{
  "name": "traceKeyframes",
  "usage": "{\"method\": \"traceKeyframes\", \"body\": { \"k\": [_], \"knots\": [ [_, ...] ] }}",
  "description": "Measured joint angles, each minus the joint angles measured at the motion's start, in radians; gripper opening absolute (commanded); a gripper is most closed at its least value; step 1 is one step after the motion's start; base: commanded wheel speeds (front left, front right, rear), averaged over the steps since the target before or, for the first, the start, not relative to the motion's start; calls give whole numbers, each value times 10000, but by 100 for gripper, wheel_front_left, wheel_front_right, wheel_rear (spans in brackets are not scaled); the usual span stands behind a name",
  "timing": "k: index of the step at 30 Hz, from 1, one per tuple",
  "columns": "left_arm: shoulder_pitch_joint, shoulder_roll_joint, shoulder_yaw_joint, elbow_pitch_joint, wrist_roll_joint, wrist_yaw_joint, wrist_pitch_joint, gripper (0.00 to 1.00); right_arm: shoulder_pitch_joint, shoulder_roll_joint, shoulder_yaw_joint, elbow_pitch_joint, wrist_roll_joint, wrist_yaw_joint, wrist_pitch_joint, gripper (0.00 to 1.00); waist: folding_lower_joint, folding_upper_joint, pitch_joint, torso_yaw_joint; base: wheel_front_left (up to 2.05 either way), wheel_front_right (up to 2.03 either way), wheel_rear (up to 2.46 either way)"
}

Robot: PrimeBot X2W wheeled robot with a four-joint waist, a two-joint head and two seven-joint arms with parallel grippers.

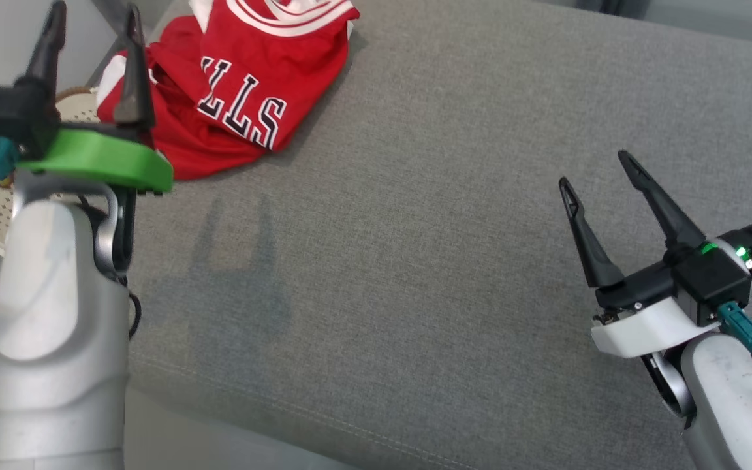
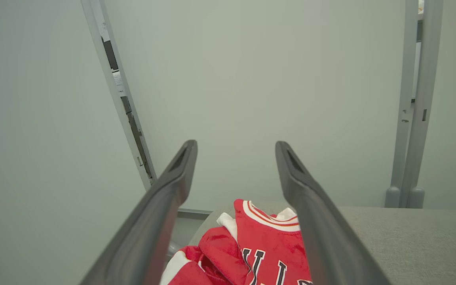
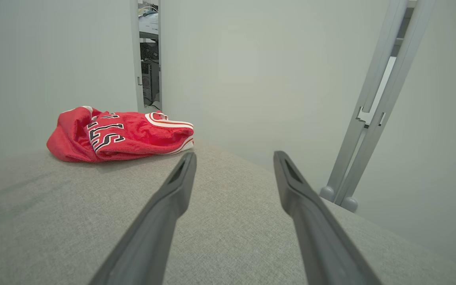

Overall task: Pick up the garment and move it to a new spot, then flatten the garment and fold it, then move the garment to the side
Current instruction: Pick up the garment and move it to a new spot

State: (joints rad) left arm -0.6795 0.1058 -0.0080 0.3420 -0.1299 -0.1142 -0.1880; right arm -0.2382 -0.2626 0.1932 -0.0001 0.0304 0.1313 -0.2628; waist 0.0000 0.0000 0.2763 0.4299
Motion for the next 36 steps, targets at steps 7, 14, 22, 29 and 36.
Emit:
{"method": "traceKeyframes", "body": {
  "k": [7, 14, 22, 29, 36],
  "knots": [
    [-2697, 685, -36, 2523, -568, -98, 1103, 100, -785, -625, 21, -520, -81, 0, 0, 100, 1, 0, 1597, -487, 0, 0, 0],
    [-4432, 1166, 23, 4851, -2056, -136, 3057, 100, -1313, -890, 84, -794, -151, 0, 0, 100, 2, 0, 2777, -1152, 0, 0, 0],
    [-5056, 1783, -199, 6776, -2832, -150, 3902, 100, -1584, -738, 309, -934, -176, 0, 2, 100, 1, 0, 3649, -2153, 0, 0, 0],
    [-5292, 2109, -564, 7369, -3168, -132, 4113, 5, -1618, -608, 169, -982, -182, 0, 2, 100, 0, 0, 4080, -2755, 0, 0, 0],
    [-5294, 2562, -1404, 6892, -3283, -136, 2558, 0, -1765, -316, 98, -930, -222, 0, 2, 100, 0, 0, 4134, -3047, 0, 0, 0]
  ]
}}
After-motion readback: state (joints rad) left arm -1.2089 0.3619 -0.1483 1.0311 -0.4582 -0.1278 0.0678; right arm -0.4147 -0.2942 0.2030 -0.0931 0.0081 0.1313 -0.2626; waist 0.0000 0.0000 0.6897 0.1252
